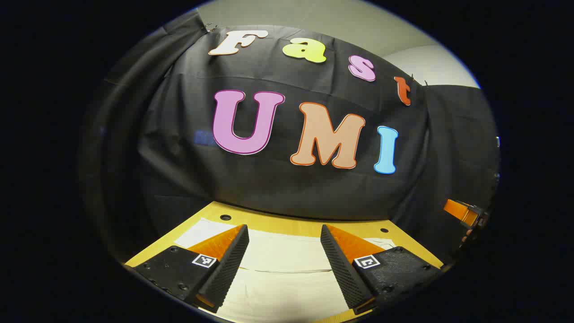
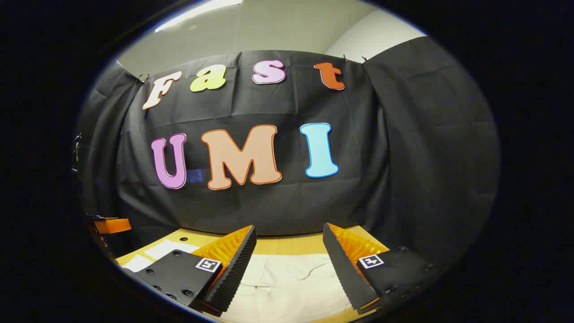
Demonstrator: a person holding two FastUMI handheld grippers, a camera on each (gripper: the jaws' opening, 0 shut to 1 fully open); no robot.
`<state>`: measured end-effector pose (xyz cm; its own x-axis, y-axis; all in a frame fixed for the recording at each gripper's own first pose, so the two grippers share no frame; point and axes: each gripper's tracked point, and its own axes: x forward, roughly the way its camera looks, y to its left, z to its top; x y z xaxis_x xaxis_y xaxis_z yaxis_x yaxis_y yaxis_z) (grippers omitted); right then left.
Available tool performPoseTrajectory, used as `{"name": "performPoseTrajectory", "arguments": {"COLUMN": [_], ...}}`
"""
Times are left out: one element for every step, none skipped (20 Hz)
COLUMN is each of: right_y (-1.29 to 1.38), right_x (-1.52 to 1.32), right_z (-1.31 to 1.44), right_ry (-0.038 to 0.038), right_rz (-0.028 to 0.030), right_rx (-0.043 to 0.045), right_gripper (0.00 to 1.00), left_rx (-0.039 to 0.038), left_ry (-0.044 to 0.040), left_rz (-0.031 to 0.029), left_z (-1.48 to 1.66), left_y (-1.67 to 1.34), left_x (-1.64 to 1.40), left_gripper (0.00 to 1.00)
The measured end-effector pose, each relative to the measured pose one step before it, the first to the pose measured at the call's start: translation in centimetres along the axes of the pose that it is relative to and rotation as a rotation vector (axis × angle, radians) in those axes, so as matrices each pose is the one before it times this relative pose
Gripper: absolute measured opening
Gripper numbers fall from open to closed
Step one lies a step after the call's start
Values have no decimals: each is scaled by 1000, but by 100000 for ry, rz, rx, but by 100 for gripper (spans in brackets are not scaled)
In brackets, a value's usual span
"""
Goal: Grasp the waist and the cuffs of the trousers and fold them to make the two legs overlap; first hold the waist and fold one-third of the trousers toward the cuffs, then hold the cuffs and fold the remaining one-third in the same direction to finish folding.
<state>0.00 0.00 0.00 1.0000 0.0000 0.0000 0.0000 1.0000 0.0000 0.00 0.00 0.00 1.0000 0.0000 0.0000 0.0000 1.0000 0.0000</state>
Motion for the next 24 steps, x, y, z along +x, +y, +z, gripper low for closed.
{"name": "performPoseTrajectory", "arguments": {"right_y": [12,5,229,71,77,34,138,120,193,71,73,85,13,-32,22,78,88,61,-76,47,162,59,145,42], "right_x": [-51,-194,-113,-80,-10,-110,-13,-65,-136,-39,-19,111,0,-11,34,19,25,46,-123,-8,65,57,101,-47], "right_z": [-14,-178,44,-75,-62,-232,-188,-84,14,62,8,-24,-50,-121,-27,92,86,-78,-173,-74,-117,-122,-160,-421], "right_ry": [428,397,417,327,375,743,827,362,33,-157,-3,143,269,499,322,-40,-35,47,295,339,343,413,669,958], "right_rz": [216,337,600,469,315,379,293,462,539,133,133,143,138,60,-9,-33,-44,68,41,139,385,227,343,288], "right_rx": [-544,-127,69,-173,-577,-782,-682,-196,-71,-114,-152,-91,-71,-140,-295,-394,-336,-277,-188,-79,-163,-286,-446,-742], "right_gripper": [95,92,95,95,95,95,92,95,92,95,95,92,92,92,92,95,95,95,95,92,95,95,95,95], "left_rx": [-183,-331,-283,-202,-71,22,-15,-264,-306,-156,87,185,101,15,96,180,337,443,599,826,1329,1473,2029,2929], "left_ry": [309,6,66,331,407,914,1127,570,320,436,332,-54,44,304,733,554,324,192,324,624,1817,1477,2134,3016], "left_rz": [-181,-159,-189,1,81,-226,13,-144,-386,-21,138,44,54,-188,-278,-269,-338,-265,-262,-244,-33,-175,-958,-1762], "left_z": [-23,-59,-8,-210,-154,-343,-300,-125,-127,-113,-112,-41,16,-84,-108,-240,-104,-67,-18,-307,-454,-663,-753,-1291], "left_y": [-78,-93,-93,-15,67,-33,54,160,-34,51,101,70,25,42,-26,-27,-108,-45,24,79,82,128,29,-79], "left_x": [-45,54,-81,25,-56,-71,23,-92,-6,-50,9,-33,76,97,79,-22,-10,168,56,10,23,-78,-57,-8], "left_gripper": [95,95,95,95,97,95,95,95,95,95,95,95,95,95,95,95,95,95,95,95,95,95,95,96]}}
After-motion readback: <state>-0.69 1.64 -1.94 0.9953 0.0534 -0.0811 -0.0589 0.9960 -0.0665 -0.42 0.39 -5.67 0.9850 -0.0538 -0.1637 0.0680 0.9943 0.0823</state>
